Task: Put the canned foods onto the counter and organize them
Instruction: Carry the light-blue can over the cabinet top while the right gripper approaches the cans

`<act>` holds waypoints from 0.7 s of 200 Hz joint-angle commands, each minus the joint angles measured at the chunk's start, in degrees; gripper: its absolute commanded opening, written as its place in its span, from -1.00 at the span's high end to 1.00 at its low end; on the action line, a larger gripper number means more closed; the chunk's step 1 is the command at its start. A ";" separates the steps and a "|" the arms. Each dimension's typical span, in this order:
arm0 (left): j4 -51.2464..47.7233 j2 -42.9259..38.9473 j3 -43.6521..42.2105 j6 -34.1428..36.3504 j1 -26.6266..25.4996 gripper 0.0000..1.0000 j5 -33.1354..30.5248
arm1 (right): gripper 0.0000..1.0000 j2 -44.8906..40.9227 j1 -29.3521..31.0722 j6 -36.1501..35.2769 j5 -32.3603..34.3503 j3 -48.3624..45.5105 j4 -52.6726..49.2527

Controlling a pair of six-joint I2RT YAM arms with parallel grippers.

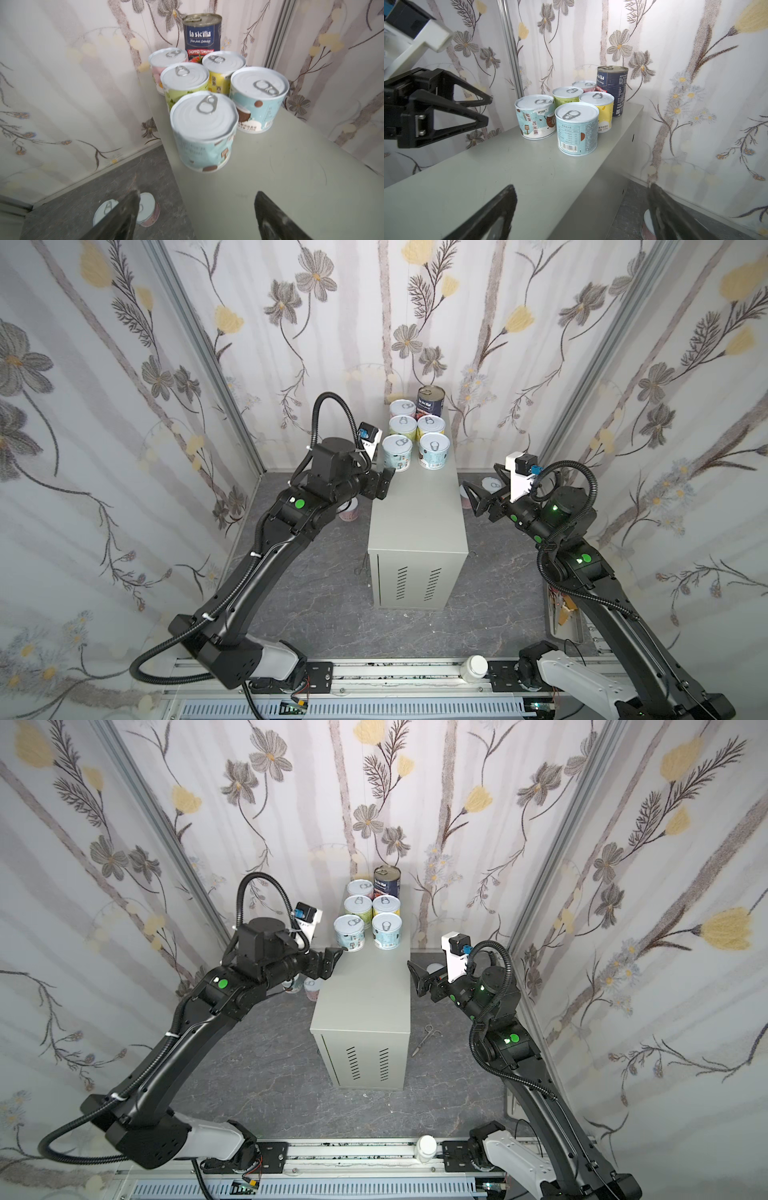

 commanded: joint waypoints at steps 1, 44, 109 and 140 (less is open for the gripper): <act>20.29 -7.24 -11.33 2.61 0.85 -0.74 2.32 | -0.93 0.58 1.06 0.72 -1.24 -0.08 5.02; 25.90 -11.55 -19.75 2.88 3.45 -0.74 5.51 | -0.92 2.56 4.25 0.52 2.60 0.32 5.40; 32.00 -8.36 -21.51 -0.62 8.75 -0.68 16.87 | -0.90 6.88 6.91 1.04 6.30 2.82 5.82; 33.80 -6.05 -21.42 0.84 9.48 -0.65 18.76 | -0.90 8.75 7.49 1.03 7.27 4.62 5.60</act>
